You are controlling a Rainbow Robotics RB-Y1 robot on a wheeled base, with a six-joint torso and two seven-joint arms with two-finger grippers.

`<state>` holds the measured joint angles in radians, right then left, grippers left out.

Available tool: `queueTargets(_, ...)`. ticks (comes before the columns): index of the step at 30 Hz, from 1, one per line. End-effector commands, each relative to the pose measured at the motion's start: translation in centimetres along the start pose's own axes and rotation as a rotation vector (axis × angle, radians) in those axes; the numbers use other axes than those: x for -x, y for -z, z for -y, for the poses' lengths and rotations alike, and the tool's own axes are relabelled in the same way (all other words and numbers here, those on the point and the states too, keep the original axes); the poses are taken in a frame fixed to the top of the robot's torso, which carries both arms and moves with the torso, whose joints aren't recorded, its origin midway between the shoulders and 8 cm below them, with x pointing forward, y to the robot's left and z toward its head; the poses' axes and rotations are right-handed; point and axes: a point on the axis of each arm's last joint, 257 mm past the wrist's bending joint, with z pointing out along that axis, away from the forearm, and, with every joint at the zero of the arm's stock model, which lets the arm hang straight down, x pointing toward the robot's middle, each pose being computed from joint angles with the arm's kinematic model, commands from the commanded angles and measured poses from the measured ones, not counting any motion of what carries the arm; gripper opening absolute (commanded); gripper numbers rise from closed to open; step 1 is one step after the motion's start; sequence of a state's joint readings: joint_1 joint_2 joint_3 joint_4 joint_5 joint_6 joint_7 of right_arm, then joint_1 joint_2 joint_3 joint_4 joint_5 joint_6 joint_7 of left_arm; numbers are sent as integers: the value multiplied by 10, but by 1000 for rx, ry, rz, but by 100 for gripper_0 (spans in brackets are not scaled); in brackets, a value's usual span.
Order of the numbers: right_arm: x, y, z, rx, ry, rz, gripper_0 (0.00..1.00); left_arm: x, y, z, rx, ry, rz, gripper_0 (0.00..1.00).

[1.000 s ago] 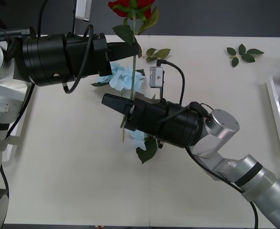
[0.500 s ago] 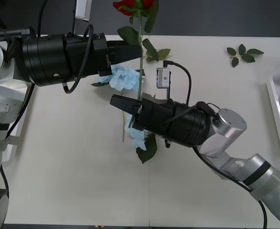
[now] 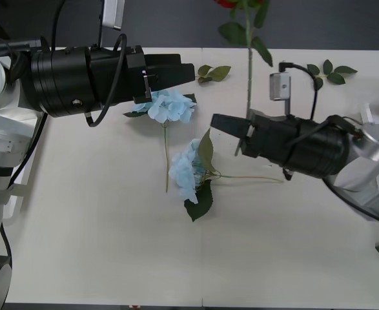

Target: Put the red flowers into the right box and the blue flowers into the left box

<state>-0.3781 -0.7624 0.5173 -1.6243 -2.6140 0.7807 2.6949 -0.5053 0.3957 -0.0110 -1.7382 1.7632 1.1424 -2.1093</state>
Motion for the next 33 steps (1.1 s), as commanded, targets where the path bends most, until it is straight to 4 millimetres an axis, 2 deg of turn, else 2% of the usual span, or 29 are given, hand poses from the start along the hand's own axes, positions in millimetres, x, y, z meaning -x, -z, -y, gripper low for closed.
queueTargets(1, 26, 40, 3, -53, 70, -63, 0, 5, -2, -1, 16, -118, -6, 100)
queueTargets(5, 34, 85, 25, -155, 104, -137, 0, -7, 8, -26, 107, -157, -72, 100)
queueTargets(7, 40, 123, 44, -238, 122, -191, 0, -20, 16, -48, 188, -179, -138, 100)
queueTargets(9, 45, 151, 57, -291, 125, -222, 0, -31, 21, -62, 242, -156, -187, 100)
queueTargets(13, 54, 220, 93, -449, 145, -294, 0, -55, 34, -93, 375, -85, -272, 100)
queueTargets(14, 56, 231, 98, -477, 149, -302, 0, -57, 36, -96, 390, -77, -280, 100)
queueTargets(19, 68, 319, 133, -700, 171, -373, 0, -78, 50, -125, 534, 19, -333, 100)
queueTargets(21, 72, 351, 142, -775, 177, -395, 0, -85, 56, -135, 590, 59, -344, 100)
queueTargets(22, 72, 359, 144, -793, 175, -400, 0, -87, 57, -136, 602, 73, -346, 100)
queueTargets(23, 73, 379, 149, -839, 175, -414, 0, -93, 62, -143, 643, 102, -364, 100)
queueTargets(27, 74, 422, 155, -943, 168, -423, 0, -105, 77, -156, 749, 187, -408, 100)
queueTargets(29, 72, 451, 160, -1017, 156, -416, 0, -112, 86, -160, 808, 238, -434, 100)
queueTargets(30, 71, 457, 161, -1034, 154, -412, 0, -113, 88, -161, 822, 252, -439, 100)
queueTargets(33, 66, 495, 169, -1144, 145, -390, 0, -122, 95, -167, 908, 329, -450, 100)
